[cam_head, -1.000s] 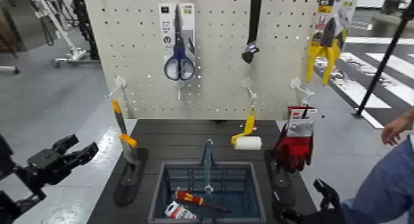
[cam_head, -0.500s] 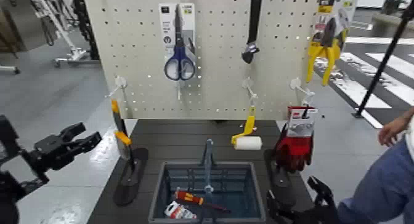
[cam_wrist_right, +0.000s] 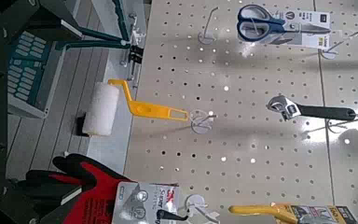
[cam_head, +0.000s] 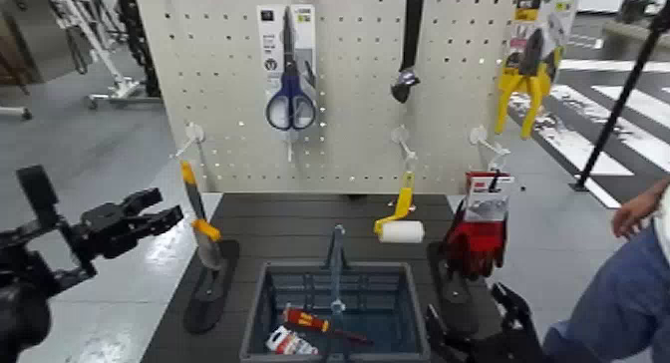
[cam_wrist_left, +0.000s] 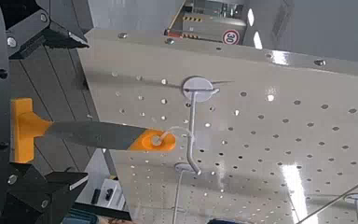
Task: Put the yellow paint brush into the crate.
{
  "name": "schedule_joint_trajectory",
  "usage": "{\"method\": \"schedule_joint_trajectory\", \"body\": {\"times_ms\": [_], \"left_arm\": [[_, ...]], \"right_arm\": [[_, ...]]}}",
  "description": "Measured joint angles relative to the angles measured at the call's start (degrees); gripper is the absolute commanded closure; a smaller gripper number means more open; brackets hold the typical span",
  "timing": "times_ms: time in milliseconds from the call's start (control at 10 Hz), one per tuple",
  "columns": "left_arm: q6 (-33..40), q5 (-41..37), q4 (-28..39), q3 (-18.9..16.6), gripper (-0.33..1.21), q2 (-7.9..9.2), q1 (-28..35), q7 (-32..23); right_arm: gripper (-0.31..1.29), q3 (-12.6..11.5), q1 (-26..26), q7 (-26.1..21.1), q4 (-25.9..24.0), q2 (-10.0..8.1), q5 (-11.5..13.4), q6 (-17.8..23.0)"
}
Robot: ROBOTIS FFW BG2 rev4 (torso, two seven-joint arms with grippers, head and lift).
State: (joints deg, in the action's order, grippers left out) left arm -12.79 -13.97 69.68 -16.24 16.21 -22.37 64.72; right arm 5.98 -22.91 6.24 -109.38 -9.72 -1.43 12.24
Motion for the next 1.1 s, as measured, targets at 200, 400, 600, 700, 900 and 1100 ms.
{"method": "schedule_joint_trajectory", "body": {"times_ms": [200,400,600,700,900,1100], "left_arm": [[0.22,0.09,-2.01,2.07,0.31,0.41,-1.86,0.71],[0.39,0.23,-3.43,4.24,0.34,0.72,-3.57,1.12],[0.55,0.76,-4.8,5.95,0.39,1.15,-5.11,1.37],[0.59,1.11,-5.36,6.58,0.5,1.22,-5.62,1.37],[0.56,1.58,-5.88,7.56,1.01,1.24,-6.16,1.37],[-0.31,1.96,-4.94,7.91,1.19,1.12,-6.28,1.2]], "right_arm": [[0.15,0.28,0.52,0.28,0.39,-0.03,-0.2,-0.02],[0.15,0.5,0.88,0.43,0.7,0.01,-0.35,-0.02],[0.15,0.72,1.12,0.45,0.9,0.05,-0.5,-0.02],[0.15,0.8,1.2,0.45,0.98,0.05,-0.57,-0.02],[0.15,0.93,1.29,0.53,1.08,0.05,-0.64,-0.02],[0.15,0.87,1.23,0.53,1.09,0.05,-0.68,0.04]]}}
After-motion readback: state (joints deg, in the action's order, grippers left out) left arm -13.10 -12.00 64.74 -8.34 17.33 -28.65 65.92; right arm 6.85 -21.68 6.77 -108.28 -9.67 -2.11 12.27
